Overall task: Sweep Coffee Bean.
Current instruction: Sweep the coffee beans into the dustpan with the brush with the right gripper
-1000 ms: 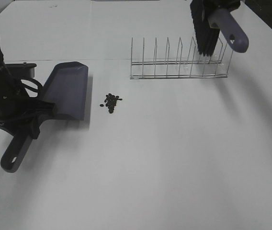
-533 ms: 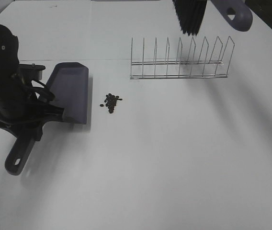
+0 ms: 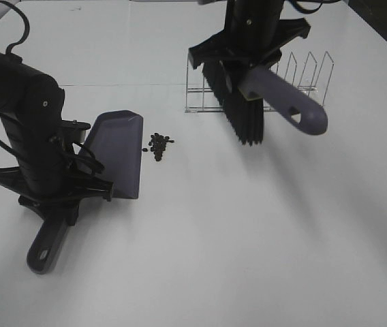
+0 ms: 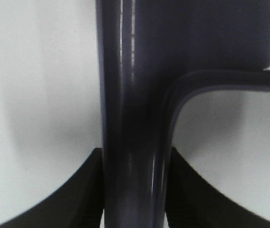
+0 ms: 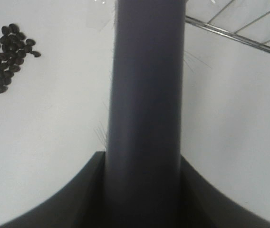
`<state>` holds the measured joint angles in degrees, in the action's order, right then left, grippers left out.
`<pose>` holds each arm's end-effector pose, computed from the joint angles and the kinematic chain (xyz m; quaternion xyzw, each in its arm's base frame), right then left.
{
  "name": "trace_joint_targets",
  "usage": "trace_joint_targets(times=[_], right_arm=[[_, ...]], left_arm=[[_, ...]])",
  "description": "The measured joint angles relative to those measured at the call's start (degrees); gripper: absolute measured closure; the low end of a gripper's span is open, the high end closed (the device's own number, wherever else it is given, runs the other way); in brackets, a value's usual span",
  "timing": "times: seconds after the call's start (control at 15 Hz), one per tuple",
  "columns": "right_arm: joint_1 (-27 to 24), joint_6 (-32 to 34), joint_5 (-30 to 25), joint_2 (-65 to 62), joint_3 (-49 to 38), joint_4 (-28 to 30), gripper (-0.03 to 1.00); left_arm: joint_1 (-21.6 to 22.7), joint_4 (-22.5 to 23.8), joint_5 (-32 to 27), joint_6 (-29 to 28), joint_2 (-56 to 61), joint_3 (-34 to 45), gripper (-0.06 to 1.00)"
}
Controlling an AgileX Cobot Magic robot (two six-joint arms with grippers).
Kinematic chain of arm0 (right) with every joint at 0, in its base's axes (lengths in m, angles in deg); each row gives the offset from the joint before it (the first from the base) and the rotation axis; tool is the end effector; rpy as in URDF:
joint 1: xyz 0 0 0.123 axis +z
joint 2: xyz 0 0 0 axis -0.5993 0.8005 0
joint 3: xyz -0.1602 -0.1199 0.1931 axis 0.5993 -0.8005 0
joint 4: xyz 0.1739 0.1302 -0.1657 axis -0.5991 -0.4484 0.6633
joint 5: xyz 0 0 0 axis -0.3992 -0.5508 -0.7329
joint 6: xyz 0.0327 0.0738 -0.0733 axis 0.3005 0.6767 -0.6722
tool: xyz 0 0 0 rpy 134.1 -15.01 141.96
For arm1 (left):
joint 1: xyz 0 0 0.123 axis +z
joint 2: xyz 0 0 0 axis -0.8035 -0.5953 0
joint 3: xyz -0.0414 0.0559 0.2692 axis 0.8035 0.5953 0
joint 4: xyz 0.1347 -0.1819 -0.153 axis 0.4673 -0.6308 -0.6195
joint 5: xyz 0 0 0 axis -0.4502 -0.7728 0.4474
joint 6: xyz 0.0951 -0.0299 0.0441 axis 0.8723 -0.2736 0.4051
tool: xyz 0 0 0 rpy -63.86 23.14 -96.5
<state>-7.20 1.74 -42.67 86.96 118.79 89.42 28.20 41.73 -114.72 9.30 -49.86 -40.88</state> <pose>0.4304 0.2230 0.2038 -0.1621 0.9728 -0.0338 0.1623 0.3283 -0.1448 0.0547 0.0385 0.9983 0.0422 0.0086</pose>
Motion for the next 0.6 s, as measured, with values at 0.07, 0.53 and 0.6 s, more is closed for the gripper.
trace_joint_targets(times=[0.07, 0.53, 0.6], right_arm=[[1.4, 1.7, 2.1, 0.3, -2.2, 1.4, 0.66], [5.4, 6.0, 2.0, 9.3, -3.8, 12.7, 0.66], [5.8, 6.0, 1.5, 9.9, -3.8, 13.6, 0.66]], left_arm=[[0.0, -0.2, 0.0, 0.0, 0.0, 0.0, 0.60], [0.0, -0.6, 0.0, 0.0, 0.0, 0.0, 0.60], [0.0, -0.7, 0.0, 0.0, 0.0, 0.0, 0.60]])
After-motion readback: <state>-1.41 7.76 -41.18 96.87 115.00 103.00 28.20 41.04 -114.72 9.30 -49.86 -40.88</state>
